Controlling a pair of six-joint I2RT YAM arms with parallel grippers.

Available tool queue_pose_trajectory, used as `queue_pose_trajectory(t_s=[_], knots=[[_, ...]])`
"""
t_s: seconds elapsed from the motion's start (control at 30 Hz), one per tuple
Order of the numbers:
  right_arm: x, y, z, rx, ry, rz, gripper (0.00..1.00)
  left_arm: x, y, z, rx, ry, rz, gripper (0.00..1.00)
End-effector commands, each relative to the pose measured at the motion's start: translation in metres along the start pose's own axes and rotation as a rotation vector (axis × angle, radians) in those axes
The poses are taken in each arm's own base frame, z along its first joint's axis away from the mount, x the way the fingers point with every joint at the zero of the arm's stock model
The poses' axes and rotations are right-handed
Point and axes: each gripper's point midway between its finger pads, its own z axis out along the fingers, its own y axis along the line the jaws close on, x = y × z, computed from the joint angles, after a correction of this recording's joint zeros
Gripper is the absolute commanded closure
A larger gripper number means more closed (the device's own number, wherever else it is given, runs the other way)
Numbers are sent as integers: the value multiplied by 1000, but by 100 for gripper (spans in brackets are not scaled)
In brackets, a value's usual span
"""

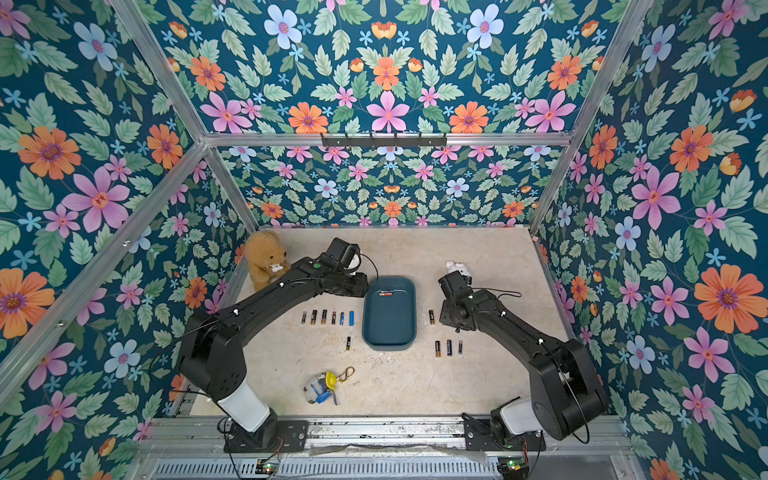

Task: Take the batteries out of the storage box
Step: Place the battery at the center of the board, then pick up the battery from the storage box.

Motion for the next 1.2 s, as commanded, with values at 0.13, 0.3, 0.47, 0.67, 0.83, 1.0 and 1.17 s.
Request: queue_pose_trajectory(t_s=[0.13,0.3,0.47,0.67,0.83,1.0,1.17], knots=[[-17,12,-2,-37,-10,-20,65,-1,-12,30,-33,37,195,49],[-30,16,-3,-48,-27,-23,65,-8,-28,45,-17,4,291,49],[-31,16,1,-60,-21,-18,64,-11,-40,57,2,0,344,48],[-34,14,5,-67,-16,-17,63,-6,-42,79,7,41,398,49],[-40,12,3,-72,-21,-16,63,-3,-40,90,3,45,430,49],[-41,9,6,-74,-15,-10,63,2,-35,100,-16,58,458,50],[-39,6,11,-75,-6,-6,63,8,-31,108,-27,73,472,50]])
